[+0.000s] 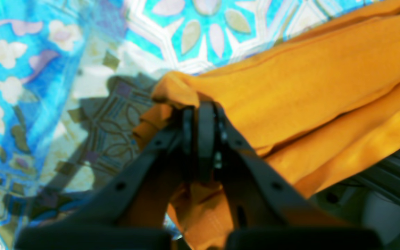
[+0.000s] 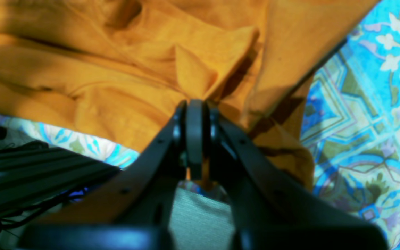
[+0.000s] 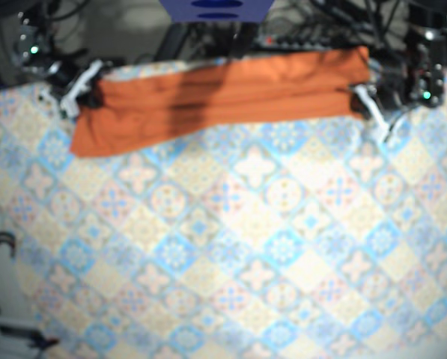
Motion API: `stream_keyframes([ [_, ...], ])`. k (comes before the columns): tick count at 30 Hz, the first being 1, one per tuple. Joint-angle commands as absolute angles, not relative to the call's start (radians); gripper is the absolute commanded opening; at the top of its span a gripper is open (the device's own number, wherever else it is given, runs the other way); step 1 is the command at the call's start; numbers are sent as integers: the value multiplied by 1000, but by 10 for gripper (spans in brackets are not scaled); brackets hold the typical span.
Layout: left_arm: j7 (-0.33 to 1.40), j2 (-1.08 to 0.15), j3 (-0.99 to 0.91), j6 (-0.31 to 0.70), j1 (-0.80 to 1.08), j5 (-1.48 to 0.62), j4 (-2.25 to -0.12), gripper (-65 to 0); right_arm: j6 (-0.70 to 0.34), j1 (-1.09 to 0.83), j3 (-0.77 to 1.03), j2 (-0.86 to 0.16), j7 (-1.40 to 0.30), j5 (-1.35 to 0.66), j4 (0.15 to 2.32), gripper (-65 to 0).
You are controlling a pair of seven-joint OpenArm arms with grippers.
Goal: Fold the T-shirt properly
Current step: 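Hold the strip ends and pull the right gripper's end outward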
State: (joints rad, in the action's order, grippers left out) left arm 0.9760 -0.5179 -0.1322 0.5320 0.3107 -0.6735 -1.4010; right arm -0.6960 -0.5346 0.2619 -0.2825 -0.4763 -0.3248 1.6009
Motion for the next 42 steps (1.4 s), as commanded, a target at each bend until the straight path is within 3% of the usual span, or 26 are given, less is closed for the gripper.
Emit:
stream_keyframes([
  [1,983,-530,-133,536,312,-668,-1411,-650,-698,-536,268,-295,-461,-340,1601,-639],
  [10,983,-530,-131,536,312,-668,-1411,-650,-698,-536,274,-295,-461,-340,1627,-639],
  [22,983,-530,-131,536,312,-667,-1409,-650,-698,-559,297,-297,-539,-340,1825,-639],
  [42,983,-529,-131,536,312,-667,-1409,-650,-687,-647,300,-297,-544,-341,1836,-639],
])
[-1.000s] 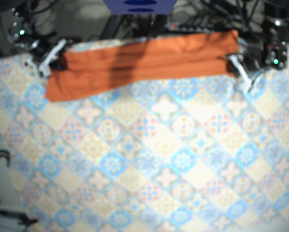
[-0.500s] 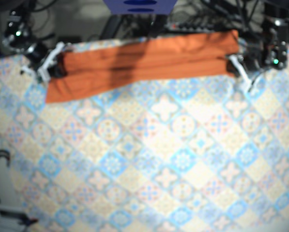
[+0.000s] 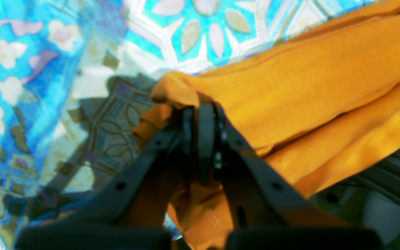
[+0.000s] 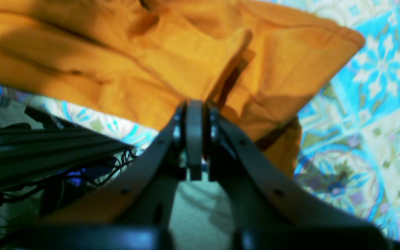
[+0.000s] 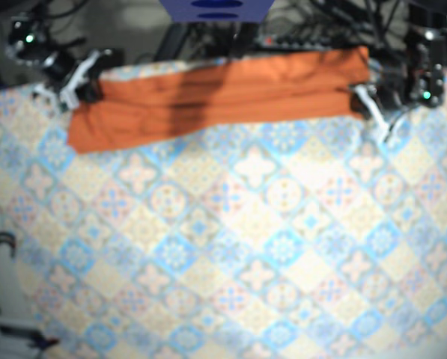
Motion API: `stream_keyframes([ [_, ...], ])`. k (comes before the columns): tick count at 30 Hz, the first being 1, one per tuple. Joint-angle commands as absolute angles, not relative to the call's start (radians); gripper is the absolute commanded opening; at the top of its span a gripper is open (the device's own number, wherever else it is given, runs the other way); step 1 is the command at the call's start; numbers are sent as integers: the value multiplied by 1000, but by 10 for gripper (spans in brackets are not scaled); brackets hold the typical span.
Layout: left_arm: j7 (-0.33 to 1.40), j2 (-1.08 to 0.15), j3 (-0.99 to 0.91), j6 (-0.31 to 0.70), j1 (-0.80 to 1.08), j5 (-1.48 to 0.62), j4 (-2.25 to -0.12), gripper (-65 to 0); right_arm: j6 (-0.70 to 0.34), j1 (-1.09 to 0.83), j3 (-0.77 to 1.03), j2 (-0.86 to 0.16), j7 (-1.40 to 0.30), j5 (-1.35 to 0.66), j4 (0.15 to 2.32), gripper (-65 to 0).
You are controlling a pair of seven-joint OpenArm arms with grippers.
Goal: Fold the T-shirt properly
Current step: 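Hold the strip ends and pull the right gripper's end outward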
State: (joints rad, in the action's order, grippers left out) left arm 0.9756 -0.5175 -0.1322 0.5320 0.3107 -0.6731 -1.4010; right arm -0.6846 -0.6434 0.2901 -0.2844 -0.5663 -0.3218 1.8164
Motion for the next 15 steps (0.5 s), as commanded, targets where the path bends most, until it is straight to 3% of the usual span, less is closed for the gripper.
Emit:
stream_keyframes([
  [1,983,-529,-131,536,312,-667,-1409,-650,-687,-654,300,-297,-544,-341,1836,-639],
  [15,983,-529,-131,536,312,-667,-1409,-650,-687,-680,300,-266,-544,-341,1842,-639],
])
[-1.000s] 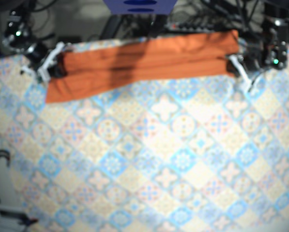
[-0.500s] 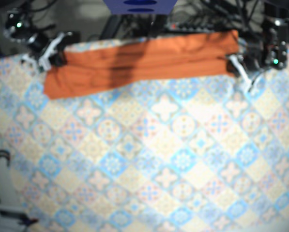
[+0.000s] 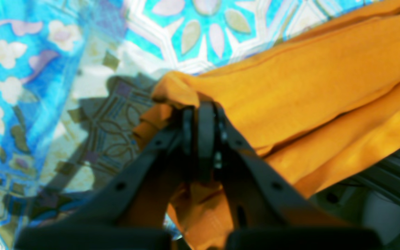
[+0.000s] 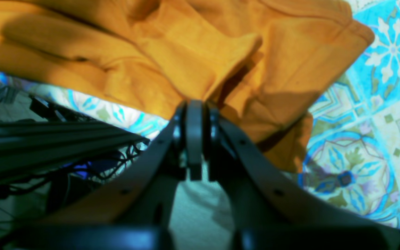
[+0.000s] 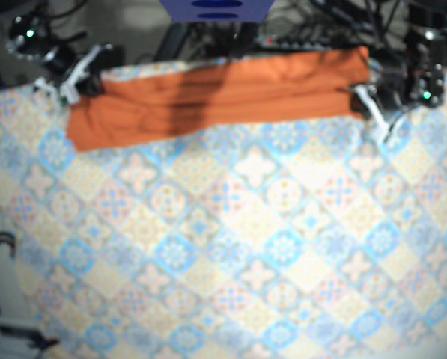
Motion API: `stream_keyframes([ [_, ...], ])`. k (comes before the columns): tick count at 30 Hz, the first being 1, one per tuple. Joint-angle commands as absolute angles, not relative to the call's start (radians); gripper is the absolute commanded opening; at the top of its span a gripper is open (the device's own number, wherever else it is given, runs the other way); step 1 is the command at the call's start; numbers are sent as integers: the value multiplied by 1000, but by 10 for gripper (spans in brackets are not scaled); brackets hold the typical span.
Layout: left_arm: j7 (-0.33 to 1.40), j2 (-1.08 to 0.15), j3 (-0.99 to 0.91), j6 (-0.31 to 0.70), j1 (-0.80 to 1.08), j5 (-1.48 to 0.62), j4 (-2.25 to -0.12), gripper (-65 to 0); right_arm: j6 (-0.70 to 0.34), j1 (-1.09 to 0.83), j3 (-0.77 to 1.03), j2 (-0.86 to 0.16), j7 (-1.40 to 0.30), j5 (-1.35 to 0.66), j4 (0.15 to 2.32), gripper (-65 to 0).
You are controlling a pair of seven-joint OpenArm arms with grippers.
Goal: Fold the T-shirt properly
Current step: 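Hold the strip ends and pull the right gripper's end outward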
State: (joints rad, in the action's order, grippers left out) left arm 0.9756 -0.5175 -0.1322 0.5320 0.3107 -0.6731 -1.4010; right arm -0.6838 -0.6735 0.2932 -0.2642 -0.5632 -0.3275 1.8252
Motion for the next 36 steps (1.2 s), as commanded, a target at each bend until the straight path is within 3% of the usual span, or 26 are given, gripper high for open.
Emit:
stream_keyframes([
  [1,983,-529,-131,536,312,-667,-1409,-650,-687,-680,300,-259,-544,-341,1842,-640],
  [30,957,-529,-130,535,340,-662,-1408,-650,-687,-656,298,-231,-542,-340,1744,-637],
  [36,957,-529,-130,535,352,-662,-1408,-650,-687,-650,300,-231,-542,-340,1744,-565],
])
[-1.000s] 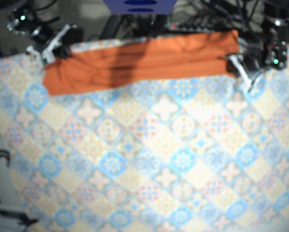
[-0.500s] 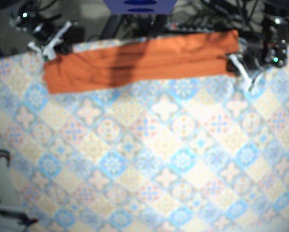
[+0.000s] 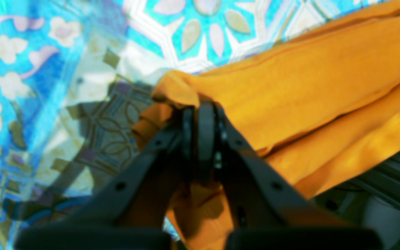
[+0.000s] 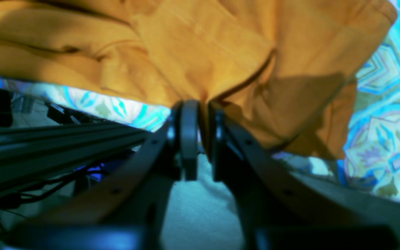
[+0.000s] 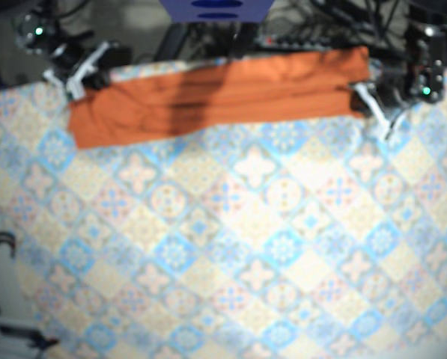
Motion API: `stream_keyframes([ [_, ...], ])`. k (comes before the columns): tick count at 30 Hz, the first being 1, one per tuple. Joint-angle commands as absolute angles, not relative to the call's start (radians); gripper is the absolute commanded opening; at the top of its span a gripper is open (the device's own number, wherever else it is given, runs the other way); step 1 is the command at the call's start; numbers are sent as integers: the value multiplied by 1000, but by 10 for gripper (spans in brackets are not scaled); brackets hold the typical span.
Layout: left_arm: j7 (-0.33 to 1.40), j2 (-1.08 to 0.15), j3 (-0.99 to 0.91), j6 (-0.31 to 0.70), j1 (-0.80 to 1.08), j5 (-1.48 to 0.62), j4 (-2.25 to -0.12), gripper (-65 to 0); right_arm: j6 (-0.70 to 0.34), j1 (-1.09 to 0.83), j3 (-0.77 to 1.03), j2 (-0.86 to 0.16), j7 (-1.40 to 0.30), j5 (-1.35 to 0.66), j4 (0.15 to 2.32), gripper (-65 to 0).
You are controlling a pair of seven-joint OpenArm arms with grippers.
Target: Fold the T-shirt properly
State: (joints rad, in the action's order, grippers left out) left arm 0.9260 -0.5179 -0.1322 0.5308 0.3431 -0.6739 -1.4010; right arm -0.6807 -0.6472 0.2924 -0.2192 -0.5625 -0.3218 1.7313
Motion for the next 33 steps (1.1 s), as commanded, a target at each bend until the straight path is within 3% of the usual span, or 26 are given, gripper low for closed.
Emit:
stream_keyframes([
  [1,957,-529,-130,535,354,-662,-1408,-650,-687,-650,300,-231,-542,-340,1744,-555],
  [16,957,-529,-130,535,354,-662,-1408,-650,-687,-657,300,-231,-542,-340,1751,-431],
  [28,957,-529,-133,533,354,-662,-1408,-645,-685,-670,302,-231,-541,-338,1755,-368],
  [33,957,-529,-136,532,355,-664,-1408,-490,-645,-685,334,-231,-496,-338,1755,-346],
])
